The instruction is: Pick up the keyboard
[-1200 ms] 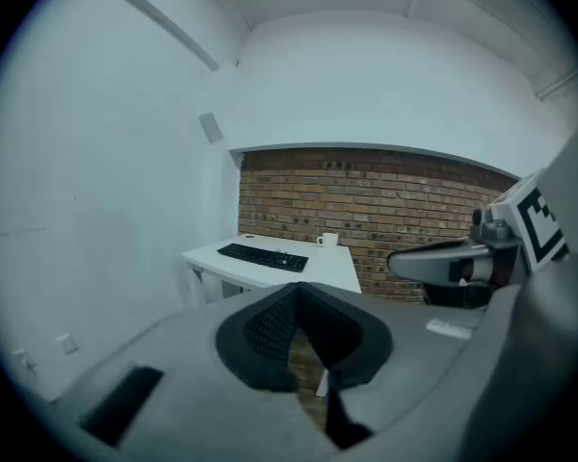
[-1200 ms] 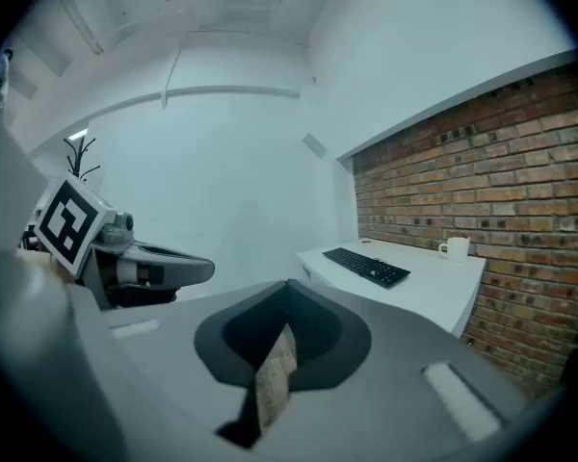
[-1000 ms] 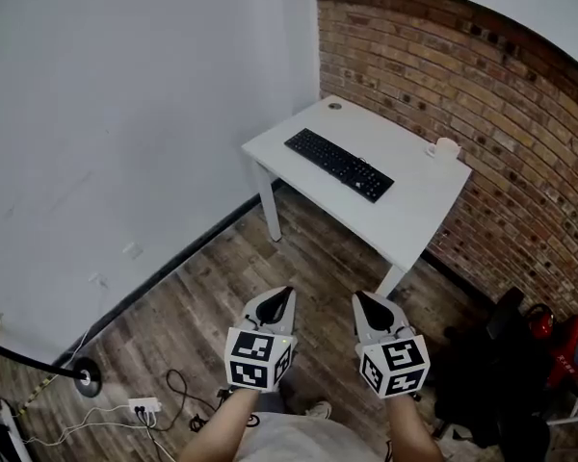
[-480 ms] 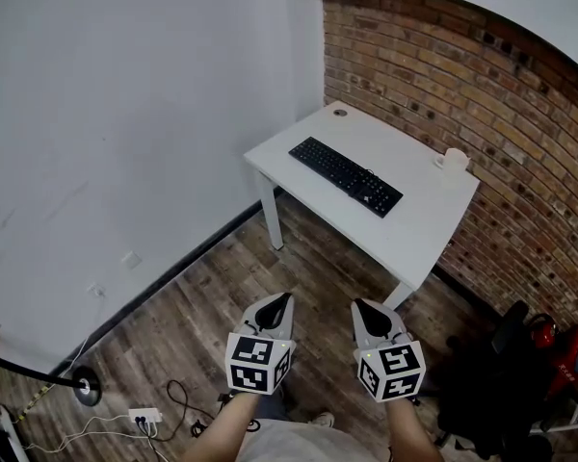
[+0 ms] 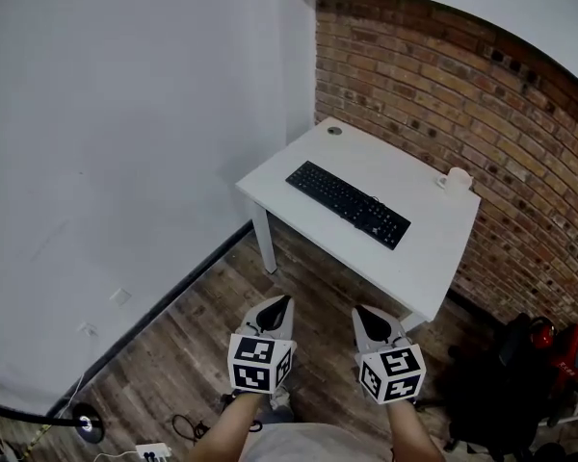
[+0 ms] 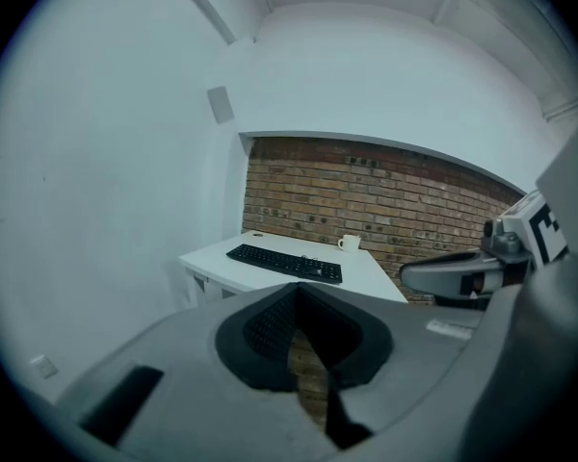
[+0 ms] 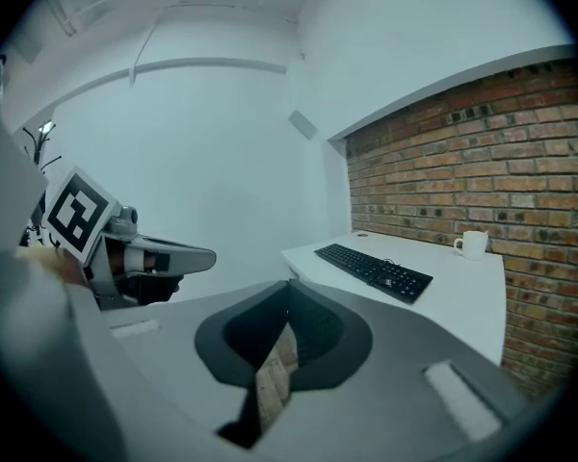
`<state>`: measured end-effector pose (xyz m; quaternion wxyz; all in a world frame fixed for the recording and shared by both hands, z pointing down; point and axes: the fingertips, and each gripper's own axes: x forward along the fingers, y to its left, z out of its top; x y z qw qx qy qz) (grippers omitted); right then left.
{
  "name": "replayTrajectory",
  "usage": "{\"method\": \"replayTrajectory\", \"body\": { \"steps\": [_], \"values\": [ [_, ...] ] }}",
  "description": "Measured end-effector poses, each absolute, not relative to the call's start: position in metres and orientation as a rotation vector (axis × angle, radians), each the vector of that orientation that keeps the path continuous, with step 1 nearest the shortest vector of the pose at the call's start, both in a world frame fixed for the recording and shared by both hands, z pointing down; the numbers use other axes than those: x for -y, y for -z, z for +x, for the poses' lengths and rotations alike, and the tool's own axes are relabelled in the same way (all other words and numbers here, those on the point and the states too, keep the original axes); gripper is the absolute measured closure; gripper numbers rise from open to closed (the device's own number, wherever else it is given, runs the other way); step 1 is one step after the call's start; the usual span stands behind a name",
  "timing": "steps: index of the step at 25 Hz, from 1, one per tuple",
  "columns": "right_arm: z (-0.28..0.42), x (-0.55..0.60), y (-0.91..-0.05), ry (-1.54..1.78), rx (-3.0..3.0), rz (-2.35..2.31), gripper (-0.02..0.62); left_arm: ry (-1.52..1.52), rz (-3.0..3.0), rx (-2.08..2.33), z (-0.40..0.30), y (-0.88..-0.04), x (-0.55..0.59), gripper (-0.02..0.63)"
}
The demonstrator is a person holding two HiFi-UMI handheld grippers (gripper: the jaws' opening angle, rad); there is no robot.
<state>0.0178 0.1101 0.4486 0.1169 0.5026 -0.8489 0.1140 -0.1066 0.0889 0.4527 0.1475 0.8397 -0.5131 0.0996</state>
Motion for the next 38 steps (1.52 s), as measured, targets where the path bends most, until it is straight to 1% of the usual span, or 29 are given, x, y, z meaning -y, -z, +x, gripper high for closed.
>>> {"method": "replayTrajectory", "body": {
  "steps": [6,19,29,38],
  "values": [
    [-0.012,-0.065,-0.451,-0.356,2.425,1.540,0.592,-0.289,2.441,1.410,-0.139,-0.454,-0.035,0.609],
    [-0.043,0.006,-0.456,-0.361,2.352,1.630,0.592,-0.302,2.497,1.302,-0.165,-0.462,0.046,0.609],
    [-0.024,0.049,-0.466,-0.396,2.333,1.681,0.592,-0.320,2.516,1.266,-0.148,-0.469,0.095,0.607],
    [0.016,0.119,-0.481,-0.434,2.334,1.713,0.592,-0.371,2.527,1.261,-0.110,-0.480,0.169,0.607]
  ]
}}
